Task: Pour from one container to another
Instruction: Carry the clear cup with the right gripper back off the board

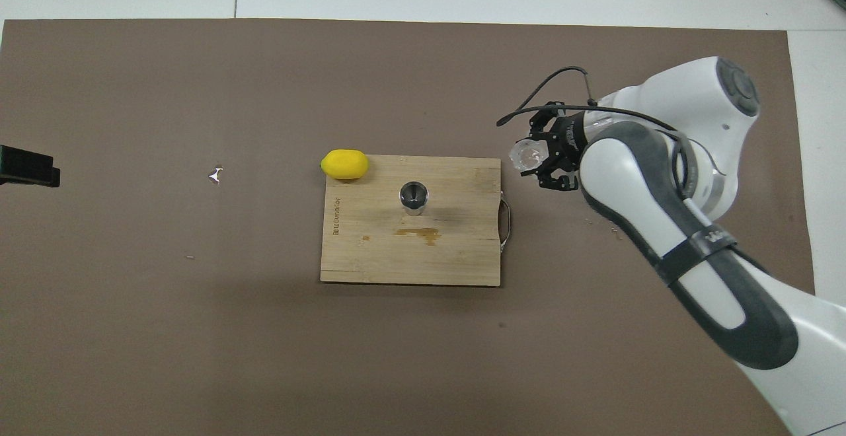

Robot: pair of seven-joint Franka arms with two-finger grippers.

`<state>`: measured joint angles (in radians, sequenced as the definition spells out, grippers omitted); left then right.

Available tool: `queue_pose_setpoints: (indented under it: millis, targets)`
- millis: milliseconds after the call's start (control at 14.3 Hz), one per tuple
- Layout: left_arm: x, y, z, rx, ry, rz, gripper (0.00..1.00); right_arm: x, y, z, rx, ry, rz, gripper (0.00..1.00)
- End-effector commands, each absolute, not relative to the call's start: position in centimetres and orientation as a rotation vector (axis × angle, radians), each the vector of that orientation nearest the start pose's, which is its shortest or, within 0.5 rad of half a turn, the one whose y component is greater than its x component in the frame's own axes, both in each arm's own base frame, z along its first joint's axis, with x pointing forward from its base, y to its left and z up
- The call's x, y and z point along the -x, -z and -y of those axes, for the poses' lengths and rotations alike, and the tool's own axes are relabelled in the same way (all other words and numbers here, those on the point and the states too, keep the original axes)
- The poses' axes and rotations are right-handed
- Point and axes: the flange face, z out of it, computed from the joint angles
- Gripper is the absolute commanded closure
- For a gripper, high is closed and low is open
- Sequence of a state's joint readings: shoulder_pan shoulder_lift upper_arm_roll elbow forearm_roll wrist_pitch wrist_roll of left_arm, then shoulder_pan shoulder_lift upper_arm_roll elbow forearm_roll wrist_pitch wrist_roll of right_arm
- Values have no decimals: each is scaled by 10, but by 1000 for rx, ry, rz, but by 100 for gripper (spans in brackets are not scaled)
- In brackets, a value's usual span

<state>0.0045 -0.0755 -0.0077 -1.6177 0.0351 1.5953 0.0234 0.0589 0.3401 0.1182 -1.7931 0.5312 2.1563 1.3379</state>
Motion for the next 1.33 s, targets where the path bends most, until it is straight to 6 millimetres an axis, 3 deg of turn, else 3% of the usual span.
queue_pose_setpoints:
  millis: [0, 210, 420, 910, 1050, 1190, 1259]
  targets:
    - [-526, -644, 0, 3135, 96, -15, 0, -616, -354, -67, 1954, -541, -1770, 100]
    - [-522, -641, 1, 3140, 84, -12, 0, -611, -335, -20, 1938, -624, -1716, 100]
    - [-520, -640, 1, 3140, 77, -12, 0, -604, -301, 27, 1949, -691, -1605, 100]
    - [-521, -641, 2, 3140, 84, -19, 0, -586, -263, 59, 1912, -725, -1568, 100]
    - [-520, -640, 2, 3140, 82, -19, 0, -575, -253, 66, 1885, -714, -1624, 29]
    - [-520, -640, 2, 3140, 80, -19, 0, -576, -257, 69, 1885, -687, -1632, 6]
    - [-520, -640, 2, 3140, 80, -19, 0, -578, -268, 68, 1890, -661, -1628, 5]
